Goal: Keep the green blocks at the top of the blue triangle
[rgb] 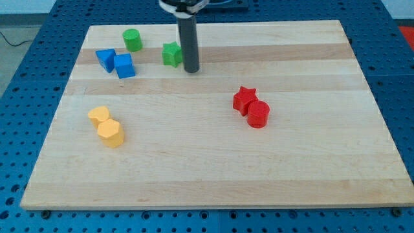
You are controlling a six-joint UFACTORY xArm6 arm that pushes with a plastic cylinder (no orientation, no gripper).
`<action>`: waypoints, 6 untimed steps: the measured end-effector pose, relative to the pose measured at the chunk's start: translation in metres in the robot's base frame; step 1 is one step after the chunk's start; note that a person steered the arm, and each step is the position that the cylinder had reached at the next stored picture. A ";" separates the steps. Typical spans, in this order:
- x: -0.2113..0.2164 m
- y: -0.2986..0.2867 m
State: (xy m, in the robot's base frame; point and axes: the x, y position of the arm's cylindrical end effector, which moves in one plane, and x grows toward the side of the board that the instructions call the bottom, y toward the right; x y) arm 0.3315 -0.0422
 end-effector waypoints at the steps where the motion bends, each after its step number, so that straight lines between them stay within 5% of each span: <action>1: -0.026 -0.009; 3: -0.069 -0.110; 6: -0.044 -0.089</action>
State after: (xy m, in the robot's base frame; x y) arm 0.2873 -0.1314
